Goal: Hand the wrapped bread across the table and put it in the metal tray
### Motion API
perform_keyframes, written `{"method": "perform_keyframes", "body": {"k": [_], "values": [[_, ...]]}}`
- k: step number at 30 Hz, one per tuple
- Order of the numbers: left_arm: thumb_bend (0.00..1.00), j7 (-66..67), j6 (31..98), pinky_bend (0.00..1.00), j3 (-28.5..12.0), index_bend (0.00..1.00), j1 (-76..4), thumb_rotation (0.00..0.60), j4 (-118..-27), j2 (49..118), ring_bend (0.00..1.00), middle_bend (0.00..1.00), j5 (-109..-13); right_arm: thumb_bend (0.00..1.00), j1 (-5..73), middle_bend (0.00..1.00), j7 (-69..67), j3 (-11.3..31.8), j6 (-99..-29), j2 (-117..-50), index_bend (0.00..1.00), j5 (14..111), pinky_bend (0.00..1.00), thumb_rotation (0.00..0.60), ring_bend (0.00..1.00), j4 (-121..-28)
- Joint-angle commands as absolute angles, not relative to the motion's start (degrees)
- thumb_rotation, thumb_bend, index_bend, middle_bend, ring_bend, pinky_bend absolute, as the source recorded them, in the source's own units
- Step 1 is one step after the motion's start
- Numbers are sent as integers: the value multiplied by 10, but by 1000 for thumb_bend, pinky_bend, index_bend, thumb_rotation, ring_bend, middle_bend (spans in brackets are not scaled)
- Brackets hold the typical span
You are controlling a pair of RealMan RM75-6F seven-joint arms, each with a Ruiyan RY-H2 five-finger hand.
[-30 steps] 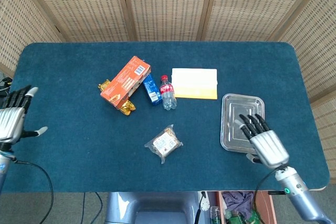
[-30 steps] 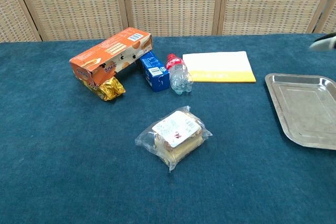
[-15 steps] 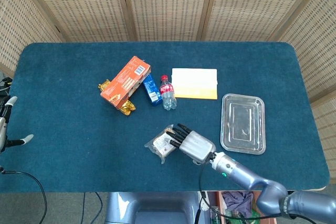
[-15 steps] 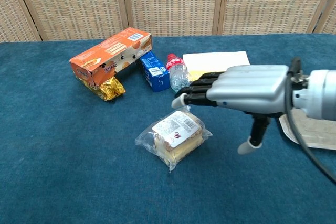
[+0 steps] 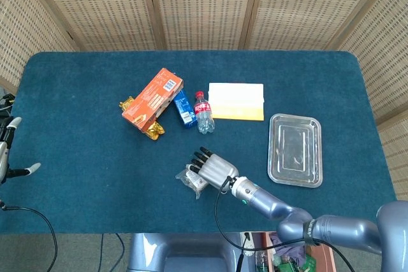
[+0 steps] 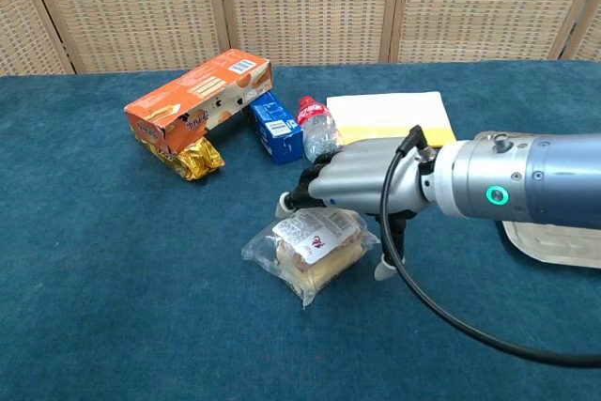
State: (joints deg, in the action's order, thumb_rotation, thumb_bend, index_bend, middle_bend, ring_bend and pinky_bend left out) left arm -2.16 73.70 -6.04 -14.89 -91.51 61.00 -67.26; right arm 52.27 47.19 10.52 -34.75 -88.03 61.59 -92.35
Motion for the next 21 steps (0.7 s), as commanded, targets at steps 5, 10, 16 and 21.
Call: {"method": "perform_keyframes", "body": {"k": [5,10,16,21], "values": [[0,-31,732,0,-64,0,-145,600,-912,608,0,0,-677,118,547,562,492,90,-431,-884,516,576,132,600,379,-955],[0,-30,728,0,-65,0,-143,600,-916,607,0,0,-682,121,534,563,467,101,-476,-813,520,594,135,600,380,-1000],[0,-25,724,0,-64,0,-144,600,-917,610,0,0,-691,121,508,563,457,98,-515,-714,520,574,135,600,380,-1000],[0,-17,723,0,-66,0,-144,600,-918,614,0,0,-693,121,482,563,425,69,-503,-690,520,523,135,600,380,-929]]}}
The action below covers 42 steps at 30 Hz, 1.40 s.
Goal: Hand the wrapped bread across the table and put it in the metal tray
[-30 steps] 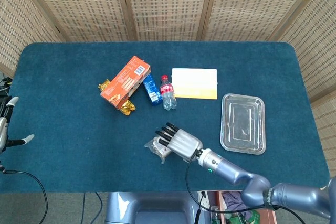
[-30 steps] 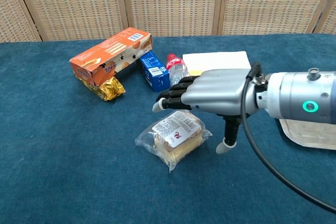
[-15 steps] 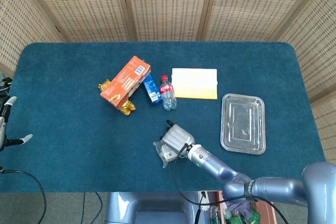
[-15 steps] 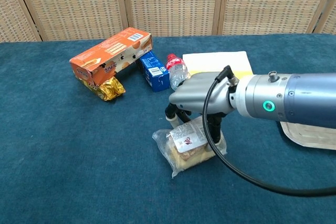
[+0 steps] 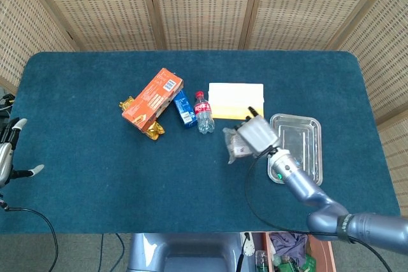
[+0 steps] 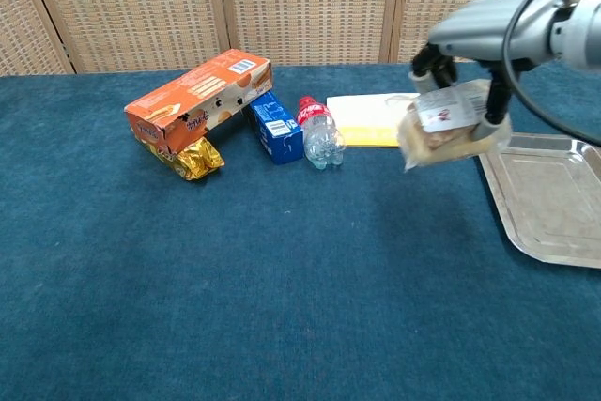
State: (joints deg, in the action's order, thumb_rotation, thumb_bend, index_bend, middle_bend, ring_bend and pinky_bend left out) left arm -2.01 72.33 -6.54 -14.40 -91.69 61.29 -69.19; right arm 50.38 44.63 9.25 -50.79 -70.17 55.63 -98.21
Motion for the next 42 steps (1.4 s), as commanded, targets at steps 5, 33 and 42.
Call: {"method": "perform_keyframes", "body": {"k": [5,33,42], "values": [[0,-10,723,0,-68,0,-145,600,-920,616,0,0,-694,121,468,563,409,34,-486,-711,520,531,135,600,380,-855],[0,-18,740,0,-63,0,-129,600,-943,606,0,0,-730,0,341,0,264,18,-696,-598,0,658,0,600,0,-1020],[0,-13,772,0,-47,0,-113,600,-965,601,0,0,-776,0,166,0,72,-48,-902,-646,0,833,0,600,0,-934]]}}
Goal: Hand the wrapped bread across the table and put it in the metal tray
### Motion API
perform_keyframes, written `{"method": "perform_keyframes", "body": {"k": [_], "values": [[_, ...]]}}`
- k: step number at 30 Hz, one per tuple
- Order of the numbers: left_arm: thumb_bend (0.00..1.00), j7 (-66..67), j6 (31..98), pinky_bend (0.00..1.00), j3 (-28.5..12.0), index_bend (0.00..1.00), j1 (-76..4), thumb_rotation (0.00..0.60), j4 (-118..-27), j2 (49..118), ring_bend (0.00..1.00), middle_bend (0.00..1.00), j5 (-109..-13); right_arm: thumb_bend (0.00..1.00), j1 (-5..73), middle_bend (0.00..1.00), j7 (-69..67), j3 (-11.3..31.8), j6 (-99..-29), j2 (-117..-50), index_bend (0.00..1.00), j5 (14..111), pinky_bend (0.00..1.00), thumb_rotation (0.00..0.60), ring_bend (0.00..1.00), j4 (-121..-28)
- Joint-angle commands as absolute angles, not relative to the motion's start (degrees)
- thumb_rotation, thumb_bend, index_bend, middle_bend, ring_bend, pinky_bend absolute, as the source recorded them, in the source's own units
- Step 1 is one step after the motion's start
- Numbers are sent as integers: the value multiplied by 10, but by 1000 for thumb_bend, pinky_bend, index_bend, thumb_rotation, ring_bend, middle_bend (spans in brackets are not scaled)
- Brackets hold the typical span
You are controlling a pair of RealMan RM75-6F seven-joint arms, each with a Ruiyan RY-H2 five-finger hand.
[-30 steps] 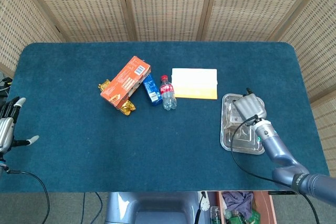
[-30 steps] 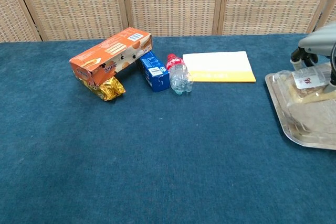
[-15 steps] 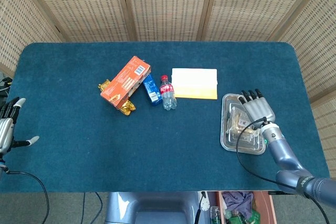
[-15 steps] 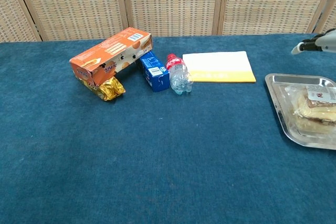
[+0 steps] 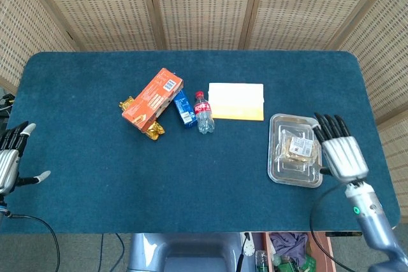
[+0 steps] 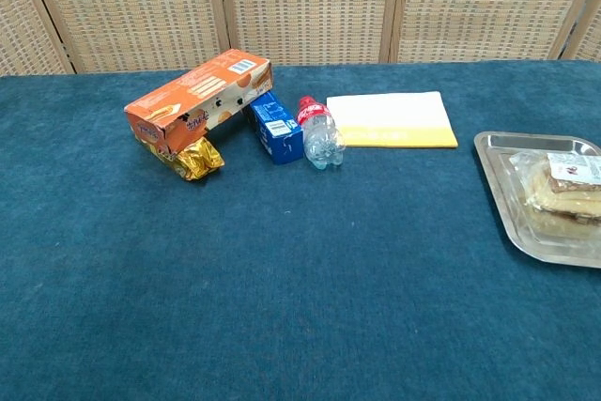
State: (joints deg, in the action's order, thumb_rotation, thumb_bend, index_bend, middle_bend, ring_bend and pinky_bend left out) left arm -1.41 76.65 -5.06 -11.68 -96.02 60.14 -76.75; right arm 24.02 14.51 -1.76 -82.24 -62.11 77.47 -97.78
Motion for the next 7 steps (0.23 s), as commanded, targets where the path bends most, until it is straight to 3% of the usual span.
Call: {"method": "perform_keyframes", "body": {"k": [1,7], "values": [[0,-11,775,0,-45,0,-112,600,-966,600,0,0,-780,0,153,0,62,-49,-917,-655,0,841,0,600,0,-918],[0,24,782,0,-35,0,-106,600,-984,599,0,0,-789,0,102,0,28,-44,-970,-686,0,863,0,600,0,-871]]}}
